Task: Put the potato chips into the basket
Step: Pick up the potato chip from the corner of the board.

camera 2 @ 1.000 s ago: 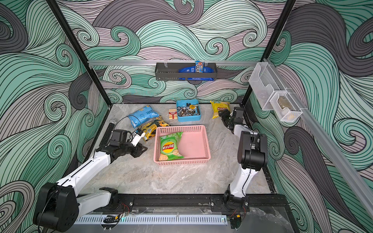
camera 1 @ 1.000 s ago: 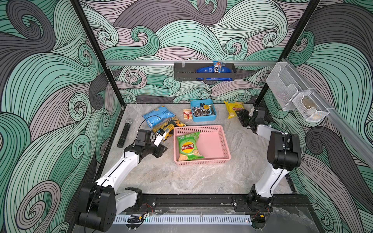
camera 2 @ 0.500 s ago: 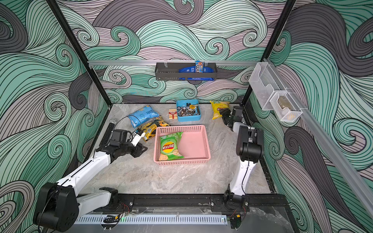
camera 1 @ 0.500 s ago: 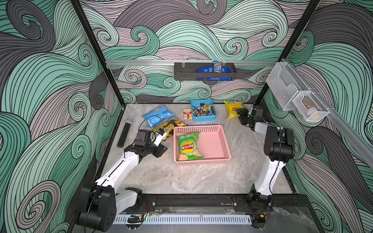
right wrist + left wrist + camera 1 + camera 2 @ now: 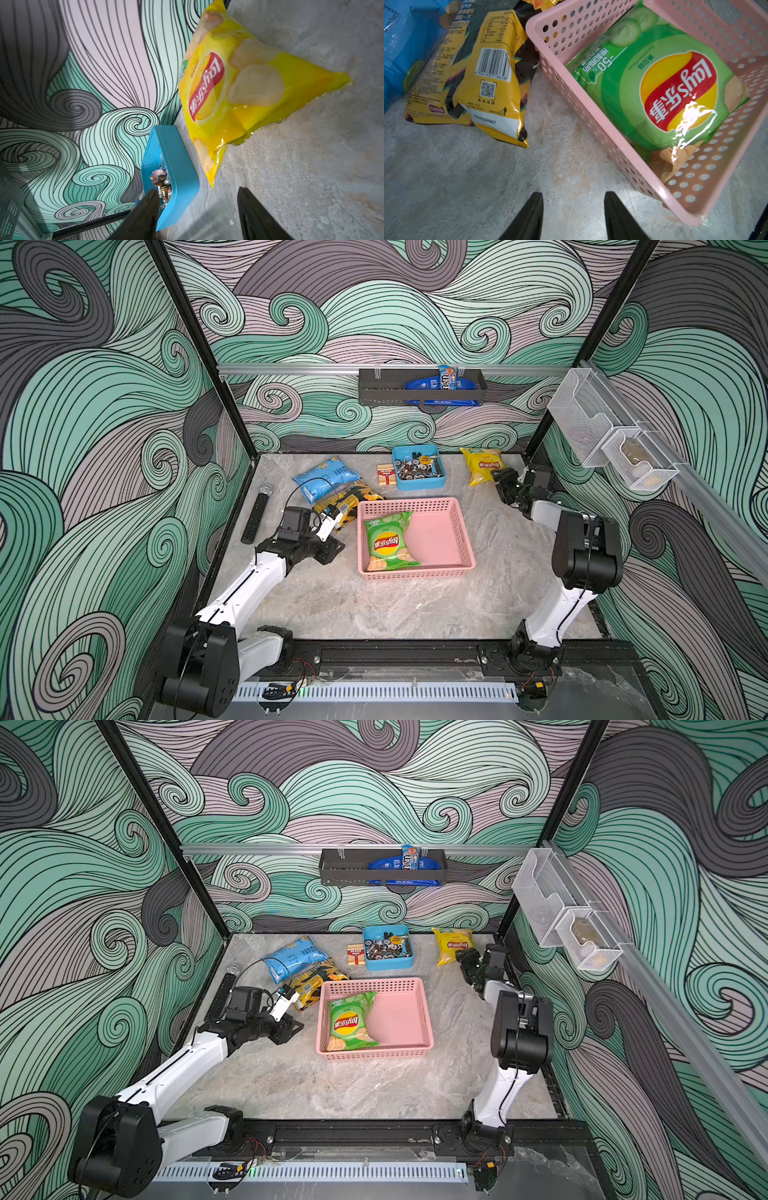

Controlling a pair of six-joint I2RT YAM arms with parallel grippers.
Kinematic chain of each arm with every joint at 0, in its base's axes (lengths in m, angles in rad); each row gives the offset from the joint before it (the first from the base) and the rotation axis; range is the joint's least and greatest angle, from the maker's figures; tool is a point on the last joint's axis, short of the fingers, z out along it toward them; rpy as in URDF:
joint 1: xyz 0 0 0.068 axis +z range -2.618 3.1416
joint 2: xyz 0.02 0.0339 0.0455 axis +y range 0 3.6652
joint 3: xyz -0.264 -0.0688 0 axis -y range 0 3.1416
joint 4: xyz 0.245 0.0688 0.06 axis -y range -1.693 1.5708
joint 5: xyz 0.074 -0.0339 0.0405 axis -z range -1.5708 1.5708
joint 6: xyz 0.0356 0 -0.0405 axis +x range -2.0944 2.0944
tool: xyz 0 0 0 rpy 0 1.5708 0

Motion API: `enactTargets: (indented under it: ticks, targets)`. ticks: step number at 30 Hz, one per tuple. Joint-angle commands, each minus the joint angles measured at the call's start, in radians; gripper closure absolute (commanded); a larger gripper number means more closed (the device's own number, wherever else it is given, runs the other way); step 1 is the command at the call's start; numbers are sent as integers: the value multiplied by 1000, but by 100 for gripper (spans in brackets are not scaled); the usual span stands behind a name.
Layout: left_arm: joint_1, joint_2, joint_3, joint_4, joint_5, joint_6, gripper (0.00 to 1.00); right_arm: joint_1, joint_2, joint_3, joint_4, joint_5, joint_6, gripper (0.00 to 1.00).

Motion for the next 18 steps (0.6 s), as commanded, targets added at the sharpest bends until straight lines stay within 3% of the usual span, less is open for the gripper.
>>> enactTargets:
  ticks: [1,18]
  targets:
    - [5,5,6,2,10,12,50,-16,30,13,6,-33,1,37]
    - [6,6,5,4,12,10,50,-19,248,166,66,-68,62,40]
